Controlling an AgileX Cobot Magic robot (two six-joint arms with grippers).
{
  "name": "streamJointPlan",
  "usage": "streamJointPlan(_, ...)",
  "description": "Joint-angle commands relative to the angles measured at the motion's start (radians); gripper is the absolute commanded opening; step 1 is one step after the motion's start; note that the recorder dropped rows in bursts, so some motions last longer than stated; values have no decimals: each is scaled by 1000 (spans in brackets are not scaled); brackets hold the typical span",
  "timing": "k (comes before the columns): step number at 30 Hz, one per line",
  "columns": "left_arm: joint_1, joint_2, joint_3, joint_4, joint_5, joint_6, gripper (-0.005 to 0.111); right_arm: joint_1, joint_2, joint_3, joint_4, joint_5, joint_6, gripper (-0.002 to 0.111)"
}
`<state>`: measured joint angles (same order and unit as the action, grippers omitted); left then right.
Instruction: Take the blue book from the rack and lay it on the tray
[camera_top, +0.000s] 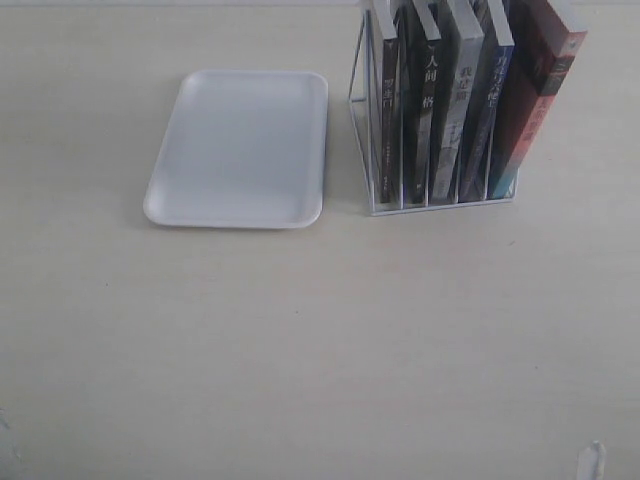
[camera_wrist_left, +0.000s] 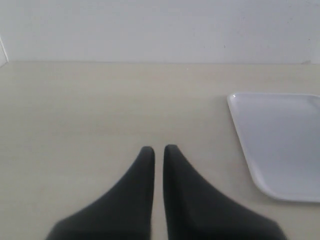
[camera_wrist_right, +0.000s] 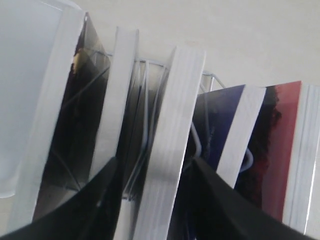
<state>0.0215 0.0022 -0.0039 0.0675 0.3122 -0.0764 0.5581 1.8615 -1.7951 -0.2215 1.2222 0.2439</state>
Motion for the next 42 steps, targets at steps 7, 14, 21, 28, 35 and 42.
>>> streamJointPlan(7,-8,-2,4,2,-6,2,6,-3,11,-6,-1,-1,4,40)
streamJointPlan(14,-8,-2,4,2,-6,2,6,-3,33,-6,4,-1,4,40)
streamJointPlan(21,-8,-2,4,2,-6,2,6,-3,33,-6,2,-1,4,10)
streamJointPlan(28,-8,-2,4,2,-6,2,6,-3,33,-6,-4,-1,-8,0)
streamJointPlan(35,-8,-2,4,2,-6,2,6,-3,-68,-12,-26,-1,-14,0)
streamJointPlan(42,-8,-2,4,2,-6,2,6,-3,-84,-12,-39,-1,-14,0)
